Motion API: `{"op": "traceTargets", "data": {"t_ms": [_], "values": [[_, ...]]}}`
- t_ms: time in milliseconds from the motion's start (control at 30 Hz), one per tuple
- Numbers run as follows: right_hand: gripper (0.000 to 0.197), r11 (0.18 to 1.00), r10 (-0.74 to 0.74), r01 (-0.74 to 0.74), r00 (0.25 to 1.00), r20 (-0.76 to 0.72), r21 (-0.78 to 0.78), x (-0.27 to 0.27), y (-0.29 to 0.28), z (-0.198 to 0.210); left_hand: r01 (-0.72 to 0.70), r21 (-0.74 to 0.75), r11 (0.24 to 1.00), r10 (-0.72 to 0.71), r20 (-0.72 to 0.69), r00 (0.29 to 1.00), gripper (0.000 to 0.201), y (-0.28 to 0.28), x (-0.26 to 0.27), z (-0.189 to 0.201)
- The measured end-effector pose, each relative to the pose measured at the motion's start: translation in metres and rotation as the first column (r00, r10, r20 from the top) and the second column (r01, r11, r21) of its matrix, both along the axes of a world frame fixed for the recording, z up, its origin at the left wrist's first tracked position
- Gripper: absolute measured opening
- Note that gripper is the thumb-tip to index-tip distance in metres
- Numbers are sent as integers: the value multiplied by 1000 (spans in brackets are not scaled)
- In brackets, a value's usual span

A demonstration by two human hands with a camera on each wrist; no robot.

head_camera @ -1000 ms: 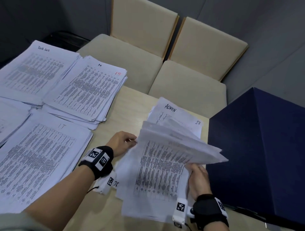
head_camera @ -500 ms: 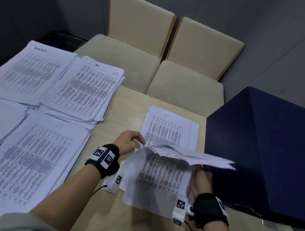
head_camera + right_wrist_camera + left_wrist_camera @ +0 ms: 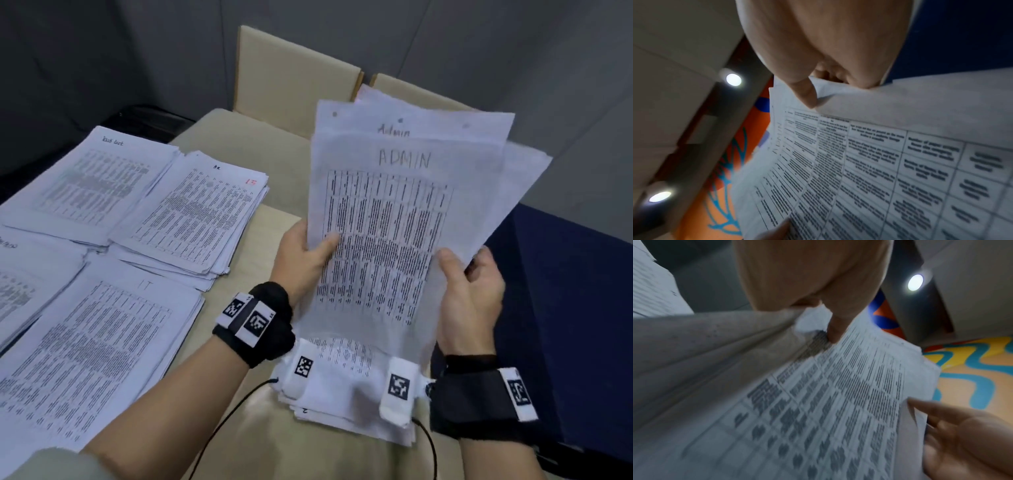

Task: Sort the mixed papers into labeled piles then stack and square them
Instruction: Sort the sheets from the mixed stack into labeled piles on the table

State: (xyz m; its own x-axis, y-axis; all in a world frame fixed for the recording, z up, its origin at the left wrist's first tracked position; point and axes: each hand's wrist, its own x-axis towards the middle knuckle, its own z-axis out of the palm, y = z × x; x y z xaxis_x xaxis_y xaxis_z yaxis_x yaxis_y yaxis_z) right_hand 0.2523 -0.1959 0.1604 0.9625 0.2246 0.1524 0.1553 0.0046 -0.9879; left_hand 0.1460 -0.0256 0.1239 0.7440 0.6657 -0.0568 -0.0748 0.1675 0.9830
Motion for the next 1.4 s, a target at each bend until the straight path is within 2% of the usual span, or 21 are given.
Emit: {"op": "traceTargets", "data": {"t_ms": [33,133,200,267,300,433,500,567,633,700,767,833,900,1033,1100,1200,1267,1333,1400], "values": [[19,999,-27,26,999,39,37,-3,2,6,-33,23,999,33,17,999,31,-1,1,5],[13,991,-95,87,993,74,106,-12,2,2,-78,198,977,70,47,996,57,-2,-1,7],[32,991,-95,92,995,22,98,-18,0,-17,-92,217,972,78,72,994,68,-5,-4,3],[50,997,-71,72,997,-20,40,-23,-3,-37,-96,223,970,86,54,995,61,-9,-3,-1],[49,998,-59,58,998,-35,-5,-23,-5,-46,-98,223,970,88,51,995,53,-11,-2,-3],[23,995,-50,41,993,-102,-92,-16,-9,-60,-135,242,961,114,98,989,31,-19,4,-2],[27,997,-58,54,996,-71,-49,-14,-9,-57,-168,232,958,139,139,981,27,-24,5,3],[34,999,-51,51,996,-71,-6,-11,-10,-61,-216,173,961,193,143,971,31,-22,6,6],[33,996,14,-23,995,-99,-83,-9,-12,-73,-180,151,972,172,66,983,33,-16,7,-2],[23,974,63,-92,988,-139,-207,-7,-15,-87,-64,181,981,84,-101,991,35,-6,2,-23],[32,961,70,-108,986,-154,-254,-3,-17,-92,37,180,983,6,-233,973,36,-2,-8,-40],[30,973,107,-135,983,-150,-187,-1,-12,-86,68,148,987,-27,-263,964,34,-1,-20,-49],[27,973,194,-211,967,-164,-96,-3,-2,-81,54,138,989,-17,-257,966,23,-2,-29,-51],[38,936,288,-324,930,-230,-135,-19,29,-87,-76,219,973,133,-260,956,7,0,-45,-52],[36,942,264,-305,933,-246,-144,-27,43,-94,-149,236,960,210,-257,943,13,7,-62,-47],[31,944,262,-310,914,-310,-115,-48,63,-101,-201,127,971,226,-232,946,23,27,-106,-39],[31,945,292,-326,862,-414,-11,-65,80,-102,-122,108,987,153,-356,922,34,45,-142,-41],[28,927,360,-362,783,-507,99,-83,100,-101,-15,181,983,111,-532,840,31,64,-177,-51],[15,890,435,-436,719,-542,136,-99,120,-105,-49,214,976,164,-561,811,32,83,-213,-59]]}}
